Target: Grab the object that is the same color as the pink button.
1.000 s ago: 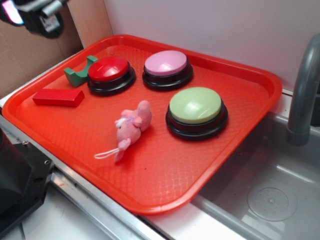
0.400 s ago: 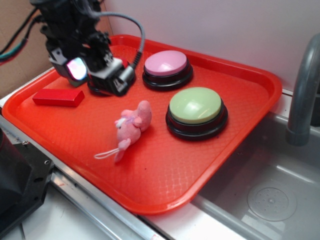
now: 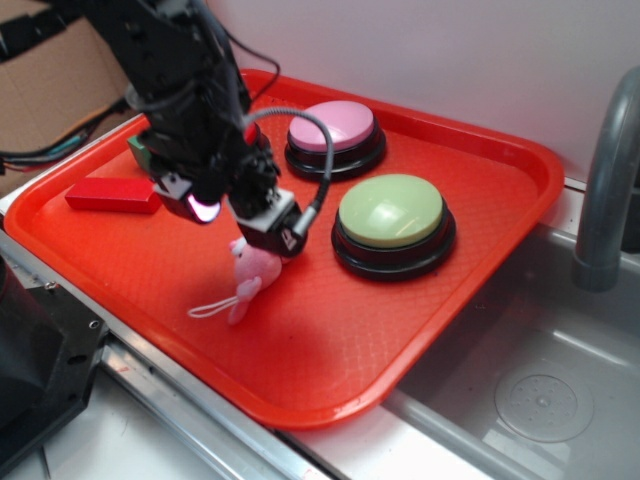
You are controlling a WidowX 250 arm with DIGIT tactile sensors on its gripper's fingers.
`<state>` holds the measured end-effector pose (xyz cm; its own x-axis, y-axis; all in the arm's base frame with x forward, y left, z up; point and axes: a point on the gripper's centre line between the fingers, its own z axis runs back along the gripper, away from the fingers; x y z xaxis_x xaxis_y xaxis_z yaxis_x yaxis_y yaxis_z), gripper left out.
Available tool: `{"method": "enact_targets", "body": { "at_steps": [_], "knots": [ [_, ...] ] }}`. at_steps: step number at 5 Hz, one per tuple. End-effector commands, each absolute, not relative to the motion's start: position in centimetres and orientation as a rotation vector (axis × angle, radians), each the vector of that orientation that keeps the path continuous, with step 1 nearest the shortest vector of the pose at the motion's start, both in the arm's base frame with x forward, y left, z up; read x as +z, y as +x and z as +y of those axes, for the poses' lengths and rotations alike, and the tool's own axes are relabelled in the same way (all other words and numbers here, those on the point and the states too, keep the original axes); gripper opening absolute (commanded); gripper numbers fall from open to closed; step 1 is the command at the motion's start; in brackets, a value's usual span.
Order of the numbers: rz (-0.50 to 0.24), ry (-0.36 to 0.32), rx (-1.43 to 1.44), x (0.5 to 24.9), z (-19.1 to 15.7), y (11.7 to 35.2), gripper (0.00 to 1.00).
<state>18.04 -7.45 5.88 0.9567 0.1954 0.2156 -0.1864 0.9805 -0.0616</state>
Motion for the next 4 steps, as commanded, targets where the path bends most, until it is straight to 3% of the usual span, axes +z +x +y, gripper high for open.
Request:
{"method": "enact_targets", "body": {
  "at_steps": [1,3,4],
  "knots": [
    [-0.241,-0.056,0.170,3.80,-7.81,19.52,1.00],
    [-0.232,-0.039,0.196,3.23,-7.80,19.58,0.96],
    [-0.217,-0.011,0.218,3.13,-7.91,19.68,0.00]
  ]
}}
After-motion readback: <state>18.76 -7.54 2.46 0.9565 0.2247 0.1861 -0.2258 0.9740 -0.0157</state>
